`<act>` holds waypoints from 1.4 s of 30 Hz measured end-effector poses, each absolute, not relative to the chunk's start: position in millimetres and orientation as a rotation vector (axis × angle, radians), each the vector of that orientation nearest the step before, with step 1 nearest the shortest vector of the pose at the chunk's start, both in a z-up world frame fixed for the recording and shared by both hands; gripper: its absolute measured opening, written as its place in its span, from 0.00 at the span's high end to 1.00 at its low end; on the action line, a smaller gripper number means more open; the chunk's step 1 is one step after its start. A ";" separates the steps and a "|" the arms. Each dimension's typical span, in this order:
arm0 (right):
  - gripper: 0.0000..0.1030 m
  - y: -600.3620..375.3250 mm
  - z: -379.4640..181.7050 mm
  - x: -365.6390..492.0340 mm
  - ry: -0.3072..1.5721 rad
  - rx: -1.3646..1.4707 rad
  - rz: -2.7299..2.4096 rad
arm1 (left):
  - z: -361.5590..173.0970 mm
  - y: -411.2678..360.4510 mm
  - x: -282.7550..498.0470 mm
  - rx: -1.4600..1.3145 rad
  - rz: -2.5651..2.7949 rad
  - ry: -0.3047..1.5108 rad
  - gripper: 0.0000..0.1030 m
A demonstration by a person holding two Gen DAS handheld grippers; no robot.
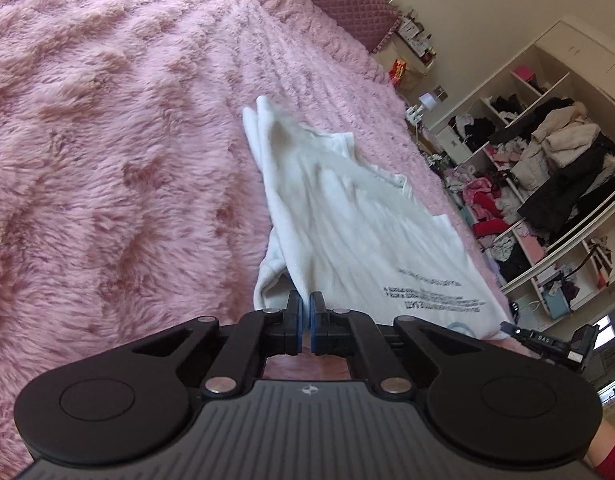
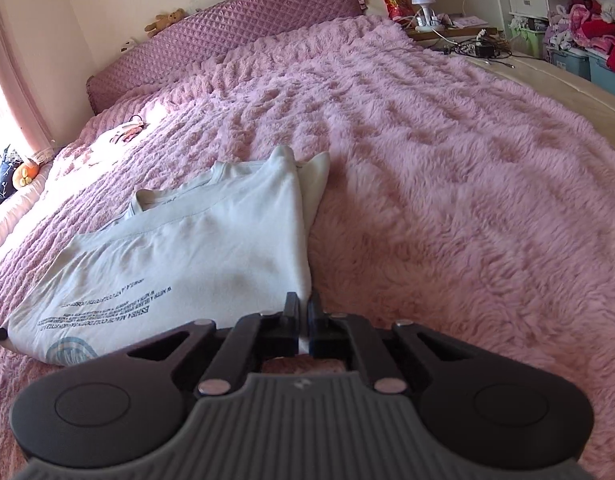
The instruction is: Fold small clothes
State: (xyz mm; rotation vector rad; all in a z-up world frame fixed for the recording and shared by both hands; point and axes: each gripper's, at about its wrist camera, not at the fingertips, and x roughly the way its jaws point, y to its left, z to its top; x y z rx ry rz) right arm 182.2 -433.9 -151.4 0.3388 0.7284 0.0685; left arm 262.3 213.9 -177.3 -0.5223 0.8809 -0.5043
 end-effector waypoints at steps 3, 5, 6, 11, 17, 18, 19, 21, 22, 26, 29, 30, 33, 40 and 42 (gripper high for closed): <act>1.00 -428.5 -167.7 181.2 0.762 0.315 0.049 | -202.5 208.8 263.9 -0.505 -0.452 0.945 0.97; 1.00 -427.9 -177.7 181.8 0.775 0.305 0.042 | -206.7 209.9 264.6 -0.527 -0.440 0.936 0.97; 1.00 -429.4 -181.7 183.4 0.788 0.315 0.047 | -206.8 210.1 264.9 -0.526 -0.439 0.937 0.97; 0.86 -429.8 -174.6 182.4 0.783 0.310 0.069 | -187.4 215.7 263.4 -0.515 -0.452 0.939 0.89; 0.61 -433.1 -136.0 200.2 0.629 0.276 0.087 | -149.6 212.2 263.3 -0.431 -0.438 0.840 0.79; 0.61 -432.7 -131.9 211.4 0.613 0.271 0.079 | -145.2 207.6 266.7 -0.441 -0.455 0.820 0.76; 0.61 -431.5 -127.6 229.2 0.599 0.264 0.074 | -142.7 201.2 270.3 -0.450 -0.473 0.808 0.75; 0.61 -428.7 -123.9 258.2 0.571 0.259 0.057 | -141.6 185.6 278.0 -0.452 -0.501 0.791 0.74; 0.61 -426.9 -123.7 278.9 0.568 0.266 0.047 | -142.3 177.9 281.5 -0.449 -0.514 0.786 0.74; 0.61 -419.5 -131.2 338.3 0.591 0.287 0.006 | -153.4 153.1 294.5 -0.478 -0.555 0.796 0.74; 0.61 -413.1 -138.7 366.8 0.616 0.299 0.005 | -161.9 143.2 298.3 -0.483 -0.579 0.811 0.74; 0.61 -409.3 -142.6 375.1 0.627 0.294 -0.004 | -164.0 139.9 299.6 -0.472 -0.583 0.816 0.74; 0.61 -403.9 -155.2 387.8 0.654 0.290 -0.012 | -170.4 136.4 303.0 -0.458 -0.584 0.841 0.74; 0.96 -402.4 -174.5 394.1 0.679 0.327 0.027 | -183.4 141.1 306.9 -0.491 -0.571 0.867 0.74; 0.97 -400.3 -167.0 388.5 0.631 0.311 0.025 | -180.5 143.4 305.0 -0.511 -0.568 0.851 0.74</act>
